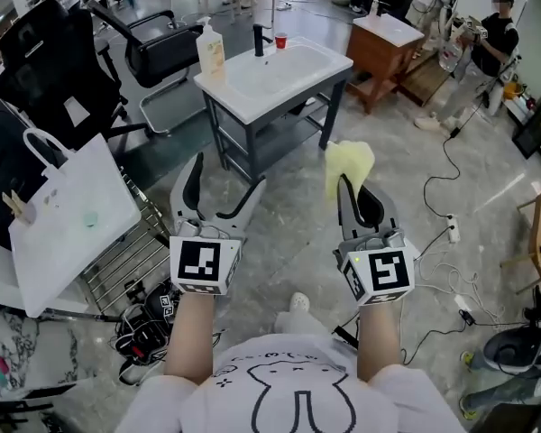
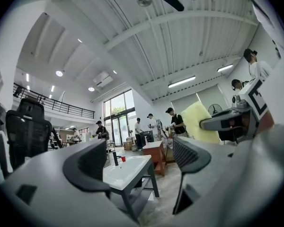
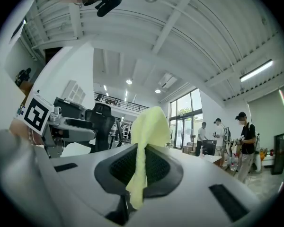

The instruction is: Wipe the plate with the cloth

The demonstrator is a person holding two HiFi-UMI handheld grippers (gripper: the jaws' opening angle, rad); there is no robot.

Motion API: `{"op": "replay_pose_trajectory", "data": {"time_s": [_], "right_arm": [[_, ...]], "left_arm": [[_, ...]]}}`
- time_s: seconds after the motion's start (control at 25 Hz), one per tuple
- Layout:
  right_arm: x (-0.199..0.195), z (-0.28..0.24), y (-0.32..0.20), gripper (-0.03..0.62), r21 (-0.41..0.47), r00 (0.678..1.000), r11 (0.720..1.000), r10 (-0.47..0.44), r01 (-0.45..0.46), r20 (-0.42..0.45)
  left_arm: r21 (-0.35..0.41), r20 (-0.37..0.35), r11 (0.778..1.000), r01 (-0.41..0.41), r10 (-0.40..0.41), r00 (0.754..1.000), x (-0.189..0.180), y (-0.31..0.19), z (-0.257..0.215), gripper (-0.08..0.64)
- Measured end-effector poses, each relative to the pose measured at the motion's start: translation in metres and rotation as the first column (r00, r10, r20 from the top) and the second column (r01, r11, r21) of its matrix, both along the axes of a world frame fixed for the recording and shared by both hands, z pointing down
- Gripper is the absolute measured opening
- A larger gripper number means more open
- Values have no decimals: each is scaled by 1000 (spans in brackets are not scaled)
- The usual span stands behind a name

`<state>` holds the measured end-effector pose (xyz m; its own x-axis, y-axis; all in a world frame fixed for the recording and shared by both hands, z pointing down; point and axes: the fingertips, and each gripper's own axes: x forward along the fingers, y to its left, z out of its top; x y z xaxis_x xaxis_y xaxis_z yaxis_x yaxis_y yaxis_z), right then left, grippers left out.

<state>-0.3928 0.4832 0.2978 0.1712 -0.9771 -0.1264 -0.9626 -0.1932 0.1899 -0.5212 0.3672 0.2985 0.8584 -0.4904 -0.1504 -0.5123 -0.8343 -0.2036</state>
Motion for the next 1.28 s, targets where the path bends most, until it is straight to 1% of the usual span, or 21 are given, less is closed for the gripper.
{"op": "replay_pose_trajectory", "data": {"time_s": [0.12, 0.24, 0.4, 0.48, 0.6, 0.76, 0.92, 1.08, 1.28], "right_arm": [[31, -4, -15, 37, -1, 1000, 1000, -4, 4, -3], [65, -11, -29, 37, 1, 1000, 1000, -15, 15, -13], [109, -16, -45, 37, -2, 999, 999, -32, 32, -18], [126, -15, -52, 37, -8, 999, 999, -39, 39, -21], [145, -9, -64, 37, -13, 999, 999, -48, 48, -13], [161, -1, -82, 37, -23, 999, 998, -53, 53, -9], [181, 4, -109, 37, -28, 999, 998, -49, 48, -5], [210, 1, -141, 37, -24, 999, 999, -37, 36, -9], [245, -2, -199, 37, -36, 1000, 999, -26, 25, -15]], "left_arm": [[9, 0, 1000, 6, -6, 1000, 32, -15, -5, 430], [17, -17, 1000, 19, -19, 1000, 67, -29, -15, 430], [12, -41, 999, 36, -35, 999, 108, -43, -21, 430], [10, -41, 999, 33, -33, 999, 126, -47, -19, 430], [11, -29, 999, 36, -35, 999, 146, -57, -13, 430], [8, -18, 999, 40, -40, 999, 164, -77, -8, 428], [0, -18, 999, 39, -39, 999, 187, -108, -4, 428], [-8, -32, 999, 43, -43, 999, 216, -146, -4, 428], [-31, -52, 998, 49, -51, 997, 252, -206, -3, 428]]}}
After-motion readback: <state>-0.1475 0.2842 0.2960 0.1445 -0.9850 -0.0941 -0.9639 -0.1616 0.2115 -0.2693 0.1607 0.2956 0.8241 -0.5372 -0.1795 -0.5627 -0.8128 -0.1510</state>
